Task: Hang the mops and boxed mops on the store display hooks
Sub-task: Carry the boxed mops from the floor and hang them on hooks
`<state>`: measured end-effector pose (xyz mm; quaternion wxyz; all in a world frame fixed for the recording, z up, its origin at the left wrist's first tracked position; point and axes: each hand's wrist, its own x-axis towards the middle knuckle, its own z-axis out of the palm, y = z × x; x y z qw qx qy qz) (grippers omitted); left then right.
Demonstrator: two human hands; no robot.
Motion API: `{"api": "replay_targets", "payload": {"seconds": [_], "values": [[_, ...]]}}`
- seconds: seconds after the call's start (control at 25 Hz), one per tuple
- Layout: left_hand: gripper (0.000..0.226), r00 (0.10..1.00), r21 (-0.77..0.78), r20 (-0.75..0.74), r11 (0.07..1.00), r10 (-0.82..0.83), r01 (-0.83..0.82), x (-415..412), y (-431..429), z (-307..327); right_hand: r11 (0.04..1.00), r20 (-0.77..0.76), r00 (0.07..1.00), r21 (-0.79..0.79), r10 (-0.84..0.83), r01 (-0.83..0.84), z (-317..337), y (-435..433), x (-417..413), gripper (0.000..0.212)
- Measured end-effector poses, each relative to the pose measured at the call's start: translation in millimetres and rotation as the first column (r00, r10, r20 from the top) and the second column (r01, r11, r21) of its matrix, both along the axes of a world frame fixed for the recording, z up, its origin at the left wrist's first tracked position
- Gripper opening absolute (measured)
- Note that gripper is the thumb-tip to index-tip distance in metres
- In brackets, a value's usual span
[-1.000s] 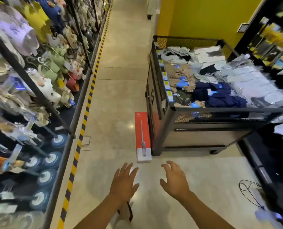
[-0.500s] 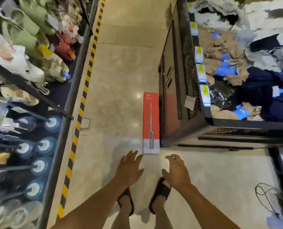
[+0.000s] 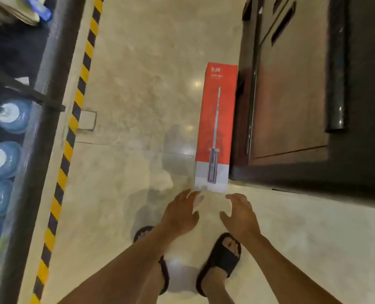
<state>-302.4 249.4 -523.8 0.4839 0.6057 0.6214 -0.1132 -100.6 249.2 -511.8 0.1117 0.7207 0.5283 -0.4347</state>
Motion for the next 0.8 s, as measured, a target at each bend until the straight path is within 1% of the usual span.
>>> {"api": "replay_targets", "payload": {"seconds": [0.08, 0.16, 0.2, 0.28, 0.32, 0.4, 0.48, 0.52, 0.56, 0.6, 0.64, 0.72, 0.76, 0.8], "values": [[0.072, 0.992, -0.061, 0.015, 0.99, 0.126, -0.125, 6.8, 7.8, -45.3, 0.998, -0.016, 0.998, -0.031, -0.063, 0.063, -44.5, 12.8, 5.9, 0.062], [0.072, 0.962, -0.112, 0.034, 0.958, 0.271, -0.266, 10.8, 23.8, -78.8, 0.981, -0.033, 0.982, -0.07, -0.184, 0.181, -86.8, 30.6, 11.6, 0.064], [0.068, 0.933, -0.132, 0.063, 0.93, 0.354, -0.344, 15.1, 33.5, -93.6, 0.967, -0.04, 0.969, -0.083, -0.245, 0.241, -108.5, 41.1, 13.6, 0.065], [0.055, 0.847, -0.187, 0.11, 0.848, 0.52, -0.497, 26.6, 53.2, -117.6, 0.943, -0.055, 0.946, -0.112, -0.32, 0.313, -145.6, 60.3, 16.5, 0.063], [0.052, 0.812, -0.21, 0.125, 0.815, 0.57, -0.54, 31.6, 60.1, -130.0, 0.932, -0.062, 0.935, -0.128, -0.348, 0.339, -160.0, 67.4, 15.5, 0.061], [0.05, 0.76, -0.282, 0.157, 0.766, 0.63, -0.577, 38.6, 64.1, -150.2, 0.888, -0.072, 0.891, -0.149, -0.448, 0.434, -182.4, 75.2, 10.5, 0.057], [0.042, 0.708, -0.345, 0.2, 0.725, 0.677, -0.596, 42.7, 59.6, -169.4, 0.854, -0.075, 0.854, -0.123, -0.515, 0.505, -193.5, 74.8, 6.1, 0.048], [0.042, 0.694, -0.344, 0.23, 0.724, 0.682, -0.598, 42.0, 54.2, -180.0, 0.844, -0.087, 0.841, -0.11, -0.535, 0.525, -197.8, 71.6, 6.0, 0.045], [0.044, 0.669, -0.35, 0.293, 0.728, 0.683, -0.59, 38.6, 47.3, -188.8, 0.838, -0.102, 0.833, -0.112, -0.544, 0.534, -197.7, 68.0, 5.4, 0.046], [0.045, 0.643, -0.369, 0.345, 0.729, 0.683, -0.576, 37.0, 37.1, -195.4, 0.828, -0.117, 0.82, -0.127, -0.56, 0.546, -194.7, 62.5, 4.9, 0.05], [0.045, 0.625, -0.41, 0.344, 0.711, 0.7, -0.571, 36.0, 25.4, -203.4, 0.82, -0.123, 0.813, -0.151, -0.569, 0.552, -188.2, 56.4, 4.1, 0.055], [0.042, 0.637, -0.435, 0.259, 0.676, 0.726, -0.594, 29.0, 12.6, -171.2, 0.81, -0.096, 0.818, -0.248, -0.567, 0.532, -179.7, 34.1, 4.0, 0.063], [0.037, 0.677, -0.428, 0.186, 0.679, 0.712, -0.596, 23.2, -1.4, -161.6, 0.806, -0.081, 0.833, -0.321, -0.547, 0.498, -176.7, 18.2, 3.8, 0.065], [0.033, 0.692, -0.438, 0.132, 0.668, 0.71, -0.602, 19.2, -17.7, -155.6, 0.798, -0.078, 0.846, -0.388, -0.527, 0.461, -174.8, -0.7, 2.4, 0.066]]}}
